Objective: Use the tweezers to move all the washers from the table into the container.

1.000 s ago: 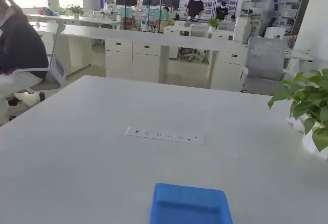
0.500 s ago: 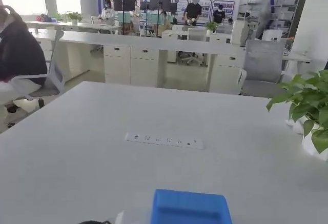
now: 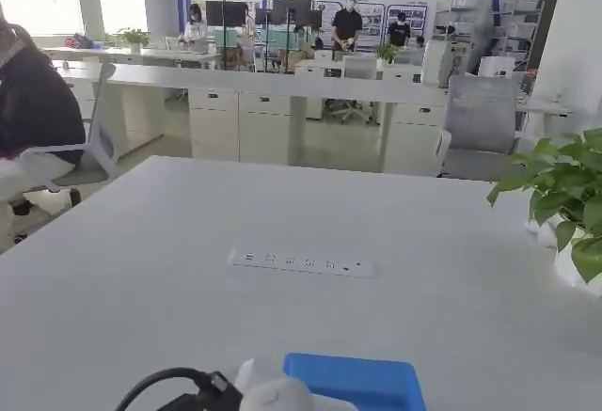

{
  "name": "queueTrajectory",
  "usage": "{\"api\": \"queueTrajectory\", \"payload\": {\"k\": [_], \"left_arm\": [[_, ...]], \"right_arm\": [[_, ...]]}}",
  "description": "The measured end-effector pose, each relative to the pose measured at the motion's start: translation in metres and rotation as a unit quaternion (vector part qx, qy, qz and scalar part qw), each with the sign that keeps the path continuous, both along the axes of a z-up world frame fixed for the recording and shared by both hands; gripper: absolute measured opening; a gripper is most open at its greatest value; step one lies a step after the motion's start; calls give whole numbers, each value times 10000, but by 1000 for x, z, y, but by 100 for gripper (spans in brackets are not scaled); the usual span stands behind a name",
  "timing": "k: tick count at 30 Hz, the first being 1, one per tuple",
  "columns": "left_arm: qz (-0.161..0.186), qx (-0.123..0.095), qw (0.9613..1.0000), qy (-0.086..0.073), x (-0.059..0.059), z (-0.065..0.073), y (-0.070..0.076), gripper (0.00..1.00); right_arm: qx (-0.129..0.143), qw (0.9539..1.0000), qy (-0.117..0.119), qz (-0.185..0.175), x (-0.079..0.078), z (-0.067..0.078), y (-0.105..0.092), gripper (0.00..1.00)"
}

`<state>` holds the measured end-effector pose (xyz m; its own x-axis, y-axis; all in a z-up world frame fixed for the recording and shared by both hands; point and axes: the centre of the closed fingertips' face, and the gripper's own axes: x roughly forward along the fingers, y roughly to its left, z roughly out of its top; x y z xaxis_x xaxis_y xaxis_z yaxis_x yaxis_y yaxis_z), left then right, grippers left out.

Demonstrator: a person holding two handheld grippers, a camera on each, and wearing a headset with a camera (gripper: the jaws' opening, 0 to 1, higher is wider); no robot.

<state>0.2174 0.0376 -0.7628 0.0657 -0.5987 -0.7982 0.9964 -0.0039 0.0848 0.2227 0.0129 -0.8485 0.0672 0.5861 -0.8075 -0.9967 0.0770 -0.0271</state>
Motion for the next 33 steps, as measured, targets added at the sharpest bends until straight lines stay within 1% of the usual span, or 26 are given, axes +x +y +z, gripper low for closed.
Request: {"api": "queueTrajectory", "payload": {"k": [3, 4, 8, 10, 13, 15, 16, 19, 21, 24, 27, 29, 33], "left_arm": [[-54, -71, 9999, 53, 0, 8, -4, 0], [-94, -93, 9999, 42, -1, 11, -7, 0], [-181, -153, 9997, 55, -3, 19, -12, 0], [-222, -141, 9996, 33, -4, 20, -12, 0], [-219, -188, 9995, 112, -6, 21, -13, 0], [-210, -179, 9996, 116, -7, 21, -11, 0], [-192, -168, 9996, 142, -7, 20, -10, 0], [-163, -177, 9995, 199, -9, 18, -7, 0], [-130, -233, 9994, 238, -10, 18, -5, 0], [-61, -295, 9991, 287, -8, 19, -3, 0], [-57, -297, 9991, 296, -8, 19, -3, 0], [-62, -286, 9991, 293, -7, 18, -2, 0], [-32, -297, 9991, 314, -5, 18, 0, 0]], "right_arm": [[152, 9998, 84, -22, -2, 1, 6, 7], [218, 9997, 123, -36, -2, 3, 9, 7], [354, 9993, 127, 52, -5, 7, 21, 6], [393, 9991, 119, 103, -6, 8, 27, 6], [480, 9985, 71, 255, -9, 8, 34, 4], [487, 9985, 66, 254, -9, 7, 37, 3], [490, 9983, 60, 296, -10, 6, 38, 3], [521, 9981, 126, 296, -12, 4, 41, 3], [546, 9980, 125, 297, -12, 3, 43, 3], [623, 9977, 170, 200, -11, 4, 43, 4], [650, 9976, 208, 128, -9, 4, 44, 6], [690, 9973, 220, 109, -9, 8, 43, 7], [1044, 9941, 298, 29, -8, 26, 48, 8]]}}
